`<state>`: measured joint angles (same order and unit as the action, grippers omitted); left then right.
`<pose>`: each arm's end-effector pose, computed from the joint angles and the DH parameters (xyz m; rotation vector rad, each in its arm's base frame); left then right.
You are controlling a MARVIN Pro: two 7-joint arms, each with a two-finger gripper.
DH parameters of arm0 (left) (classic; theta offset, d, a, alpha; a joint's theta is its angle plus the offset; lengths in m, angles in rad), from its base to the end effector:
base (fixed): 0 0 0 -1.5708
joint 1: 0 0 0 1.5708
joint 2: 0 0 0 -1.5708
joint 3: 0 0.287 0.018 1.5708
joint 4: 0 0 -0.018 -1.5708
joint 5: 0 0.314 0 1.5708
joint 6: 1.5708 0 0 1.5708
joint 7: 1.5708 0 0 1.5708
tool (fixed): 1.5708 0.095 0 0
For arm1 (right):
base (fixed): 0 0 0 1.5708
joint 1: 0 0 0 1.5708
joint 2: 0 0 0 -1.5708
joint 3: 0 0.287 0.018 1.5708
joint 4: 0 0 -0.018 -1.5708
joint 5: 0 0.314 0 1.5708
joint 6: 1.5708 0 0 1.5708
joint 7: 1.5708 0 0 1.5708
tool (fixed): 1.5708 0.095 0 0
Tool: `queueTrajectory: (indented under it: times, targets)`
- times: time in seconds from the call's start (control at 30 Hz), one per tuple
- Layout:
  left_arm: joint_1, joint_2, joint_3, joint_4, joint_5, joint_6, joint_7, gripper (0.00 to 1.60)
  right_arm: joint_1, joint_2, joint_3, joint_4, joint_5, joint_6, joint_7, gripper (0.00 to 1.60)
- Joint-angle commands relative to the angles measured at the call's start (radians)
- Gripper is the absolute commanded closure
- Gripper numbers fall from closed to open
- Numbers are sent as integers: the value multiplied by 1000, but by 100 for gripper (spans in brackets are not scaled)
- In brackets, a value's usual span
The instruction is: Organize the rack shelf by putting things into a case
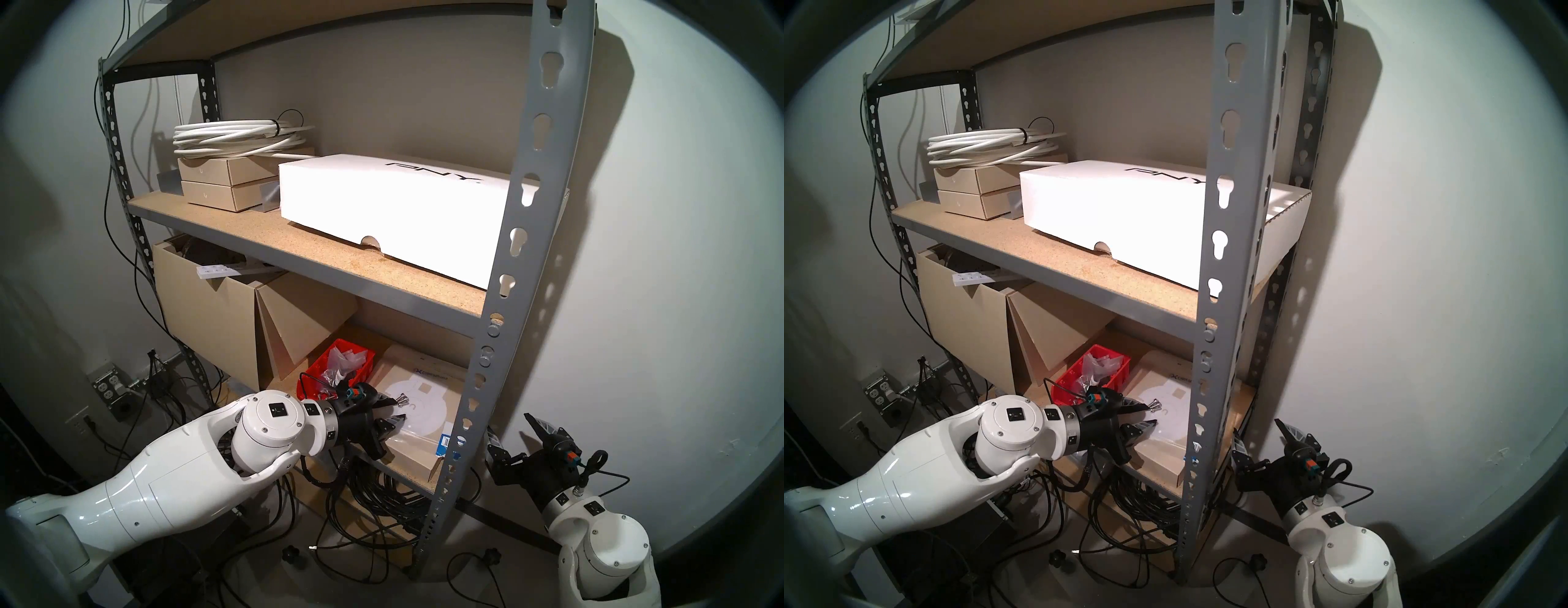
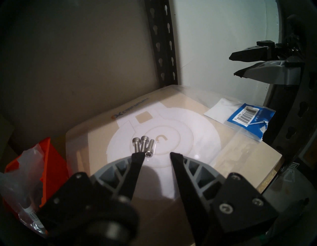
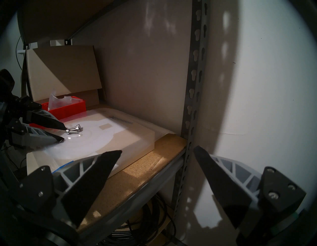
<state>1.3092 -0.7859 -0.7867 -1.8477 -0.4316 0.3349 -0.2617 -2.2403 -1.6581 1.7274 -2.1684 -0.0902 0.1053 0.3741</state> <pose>0.3551 -0.0745 -0.2911 2.0510 -1.2909 1.3638 0.2342 -0.0164 -0.2973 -2.3608 -0.2781 -1.9145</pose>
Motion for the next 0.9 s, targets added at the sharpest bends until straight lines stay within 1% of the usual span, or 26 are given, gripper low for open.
queueTrajectory:
  times: [0.0, 0.07, 0.17, 0.23, 0.3, 0.37, 0.6, 0.87]
  targets:
    - [-14, -16, -3, 6, -3, -1, -4, 70, 6, 1, 1, -21, 0, -5, -1, 0]
    - [-14, -18, -3, 9, -2, 0, -4, 78, 6, 1, 1, -21, 0, -5, -1, 0]
    - [-11, -20, -6, 12, -5, -4, -3, 75, 6, 0, 1, -21, 0, -5, -1, 0]
    - [-10, -19, -7, 12, -6, -7, -4, 78, 6, 0, 1, -21, -1, -5, 0, 0]
    - [-10, -16, -8, 10, -8, -8, -9, 76, 6, 0, 1, -21, -1, -5, 0, 0]
    - [-9, -14, -7, 8, -8, -9, -10, 69, 6, 0, 1, -21, -1, -5, 0, 0]
    - [-6, -12, -6, -6, -12, -8, -9, 67, 6, -1, 1, -21, -1, -5, 0, 0]
    - [6, 3, -8, -24, -18, -13, -9, 63, 6, -1, 2, -21, -2, -5, 1, 0]
